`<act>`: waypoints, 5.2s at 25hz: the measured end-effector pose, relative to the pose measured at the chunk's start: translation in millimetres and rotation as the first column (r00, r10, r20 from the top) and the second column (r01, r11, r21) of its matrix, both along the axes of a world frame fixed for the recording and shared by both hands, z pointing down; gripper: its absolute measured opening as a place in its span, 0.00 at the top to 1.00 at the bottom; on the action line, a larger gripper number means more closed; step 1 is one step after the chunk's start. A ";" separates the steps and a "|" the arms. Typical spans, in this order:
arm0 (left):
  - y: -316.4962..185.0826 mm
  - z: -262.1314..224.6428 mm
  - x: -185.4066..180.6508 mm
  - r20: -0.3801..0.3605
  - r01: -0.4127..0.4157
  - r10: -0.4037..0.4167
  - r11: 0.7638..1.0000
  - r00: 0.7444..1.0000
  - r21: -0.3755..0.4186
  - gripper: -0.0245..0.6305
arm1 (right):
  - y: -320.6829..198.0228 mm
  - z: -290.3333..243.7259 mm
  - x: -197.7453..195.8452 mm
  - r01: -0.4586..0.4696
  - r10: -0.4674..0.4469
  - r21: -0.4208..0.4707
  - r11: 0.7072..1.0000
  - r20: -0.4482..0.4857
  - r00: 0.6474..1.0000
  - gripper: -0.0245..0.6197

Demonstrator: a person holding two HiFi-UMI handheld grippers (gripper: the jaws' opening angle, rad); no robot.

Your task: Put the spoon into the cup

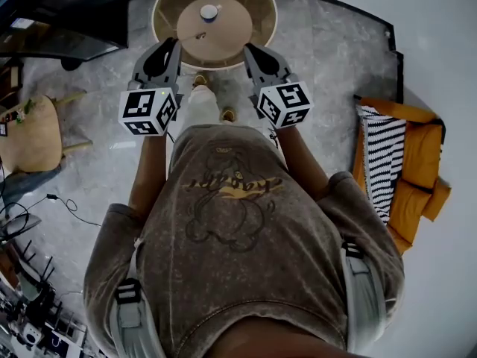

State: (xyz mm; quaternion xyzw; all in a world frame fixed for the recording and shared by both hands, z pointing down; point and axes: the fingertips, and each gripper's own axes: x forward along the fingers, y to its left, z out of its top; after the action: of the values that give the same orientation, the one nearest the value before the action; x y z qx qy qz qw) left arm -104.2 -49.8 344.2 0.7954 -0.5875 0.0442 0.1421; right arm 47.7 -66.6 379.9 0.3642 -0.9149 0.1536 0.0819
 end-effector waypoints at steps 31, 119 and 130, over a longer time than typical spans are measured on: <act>-123.6 48.8 -10.0 -0.005 -0.057 0.057 0.994 0.998 -0.089 0.87 | -106.9 41.7 -22.0 -0.038 0.037 -0.088 0.995 -0.011 0.999 0.93; -265.0 359.5 -28.0 -0.057 -0.076 0.055 0.876 0.997 -0.476 0.87 | -202.3 141.3 -70.8 -0.077 0.058 -0.240 0.968 -0.085 0.995 0.93; -267.0 390.1 -24.7 -0.072 -0.084 0.055 0.852 0.996 -0.516 0.87 | -205.3 151.7 -71.6 -0.092 0.071 -0.259 0.961 -0.088 0.994 0.93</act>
State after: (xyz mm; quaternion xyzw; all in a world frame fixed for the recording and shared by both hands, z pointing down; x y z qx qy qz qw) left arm -128.8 -316.8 734.2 0.7494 -0.5207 0.1841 0.3652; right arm -23.9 -271.8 531.6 0.3931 -0.8668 0.2625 0.1588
